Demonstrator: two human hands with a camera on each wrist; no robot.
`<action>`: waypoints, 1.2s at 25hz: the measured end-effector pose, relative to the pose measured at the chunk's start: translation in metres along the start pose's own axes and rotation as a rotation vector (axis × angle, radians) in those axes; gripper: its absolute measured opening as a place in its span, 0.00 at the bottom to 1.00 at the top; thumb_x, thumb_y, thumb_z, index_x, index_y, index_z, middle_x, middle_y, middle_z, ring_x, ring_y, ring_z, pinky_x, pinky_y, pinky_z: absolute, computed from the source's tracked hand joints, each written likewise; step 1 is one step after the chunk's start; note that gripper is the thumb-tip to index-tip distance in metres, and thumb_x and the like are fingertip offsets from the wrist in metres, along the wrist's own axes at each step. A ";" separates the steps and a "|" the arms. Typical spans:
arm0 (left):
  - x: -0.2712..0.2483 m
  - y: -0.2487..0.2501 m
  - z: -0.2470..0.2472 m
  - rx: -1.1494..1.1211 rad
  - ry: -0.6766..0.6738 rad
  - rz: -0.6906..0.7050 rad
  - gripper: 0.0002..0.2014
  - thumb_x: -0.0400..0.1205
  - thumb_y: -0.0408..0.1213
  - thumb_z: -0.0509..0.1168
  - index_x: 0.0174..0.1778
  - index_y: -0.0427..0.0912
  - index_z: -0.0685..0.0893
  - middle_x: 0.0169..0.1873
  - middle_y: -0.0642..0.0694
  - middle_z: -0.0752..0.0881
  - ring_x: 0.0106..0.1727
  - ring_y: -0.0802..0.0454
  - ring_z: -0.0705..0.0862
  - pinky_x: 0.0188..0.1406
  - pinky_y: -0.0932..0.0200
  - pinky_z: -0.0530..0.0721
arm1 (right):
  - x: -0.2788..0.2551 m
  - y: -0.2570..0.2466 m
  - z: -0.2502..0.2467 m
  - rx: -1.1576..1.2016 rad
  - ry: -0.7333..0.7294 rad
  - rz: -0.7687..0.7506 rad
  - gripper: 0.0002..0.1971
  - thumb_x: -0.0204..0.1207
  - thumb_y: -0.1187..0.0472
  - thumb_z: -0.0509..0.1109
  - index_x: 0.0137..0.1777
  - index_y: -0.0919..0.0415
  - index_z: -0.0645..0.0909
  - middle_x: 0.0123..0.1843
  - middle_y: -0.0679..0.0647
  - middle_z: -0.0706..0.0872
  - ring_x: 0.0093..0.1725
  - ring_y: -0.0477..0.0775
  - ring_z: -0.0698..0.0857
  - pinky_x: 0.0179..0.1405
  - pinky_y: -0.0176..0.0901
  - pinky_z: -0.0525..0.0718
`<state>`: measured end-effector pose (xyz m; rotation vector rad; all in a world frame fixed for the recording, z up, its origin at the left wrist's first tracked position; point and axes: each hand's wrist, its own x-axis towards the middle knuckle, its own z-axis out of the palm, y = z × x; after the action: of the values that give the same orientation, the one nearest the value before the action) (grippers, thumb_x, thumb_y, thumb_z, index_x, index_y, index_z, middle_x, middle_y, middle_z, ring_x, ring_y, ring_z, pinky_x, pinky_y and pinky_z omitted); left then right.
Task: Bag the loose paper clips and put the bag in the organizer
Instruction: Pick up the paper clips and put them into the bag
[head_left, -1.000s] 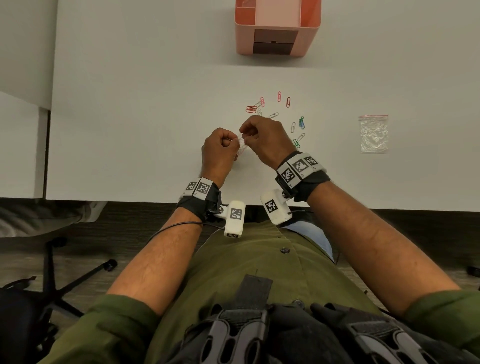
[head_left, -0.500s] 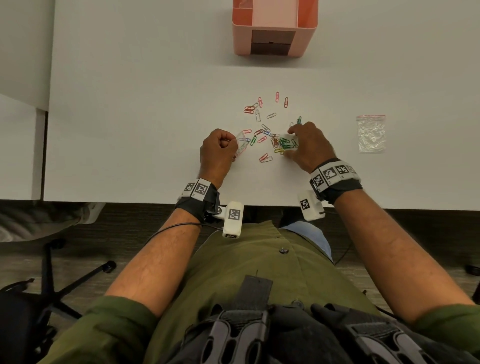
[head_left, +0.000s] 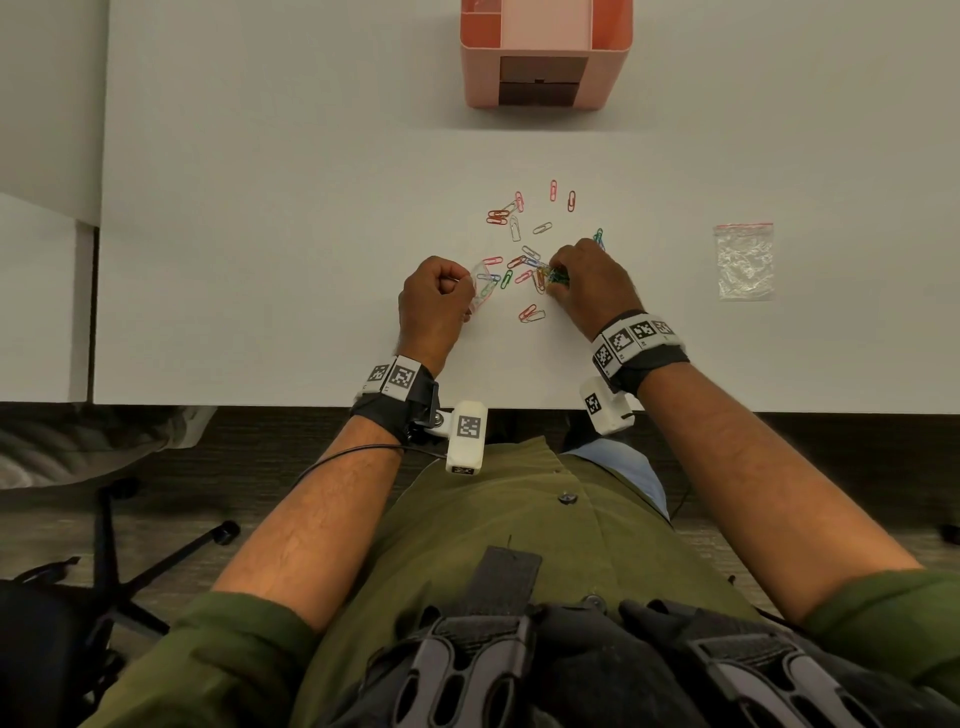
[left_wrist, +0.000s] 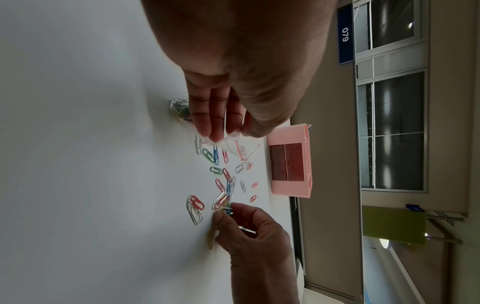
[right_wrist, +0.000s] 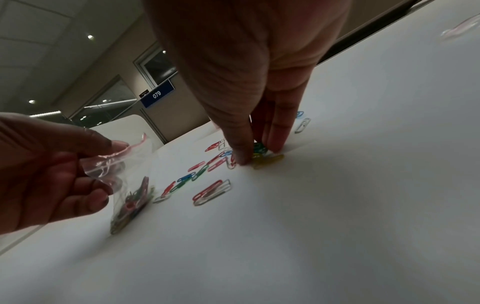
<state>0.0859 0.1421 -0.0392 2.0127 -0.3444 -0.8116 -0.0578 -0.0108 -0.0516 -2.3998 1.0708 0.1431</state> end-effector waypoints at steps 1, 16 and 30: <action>0.000 0.000 0.000 0.000 -0.001 0.002 0.05 0.85 0.35 0.69 0.44 0.48 0.83 0.42 0.49 0.92 0.41 0.52 0.93 0.35 0.58 0.89 | 0.000 0.000 0.000 -0.016 0.005 -0.008 0.12 0.79 0.57 0.73 0.59 0.61 0.82 0.57 0.60 0.82 0.53 0.62 0.84 0.51 0.51 0.83; 0.001 0.003 -0.001 -0.011 -0.018 0.006 0.06 0.86 0.34 0.69 0.44 0.48 0.83 0.41 0.50 0.91 0.41 0.53 0.92 0.36 0.58 0.89 | 0.006 0.013 -0.010 0.236 0.029 0.095 0.05 0.77 0.58 0.76 0.50 0.57 0.88 0.50 0.53 0.90 0.49 0.54 0.87 0.54 0.52 0.87; 0.005 0.004 0.002 -0.009 -0.004 0.011 0.03 0.84 0.33 0.69 0.46 0.45 0.86 0.40 0.44 0.91 0.40 0.47 0.92 0.41 0.45 0.93 | 0.002 -0.064 -0.014 0.879 -0.086 0.040 0.05 0.75 0.64 0.77 0.48 0.65 0.86 0.41 0.58 0.91 0.39 0.52 0.89 0.45 0.48 0.93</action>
<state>0.0885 0.1365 -0.0386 1.9995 -0.3526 -0.8093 -0.0119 0.0175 -0.0142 -1.5653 0.8854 -0.1801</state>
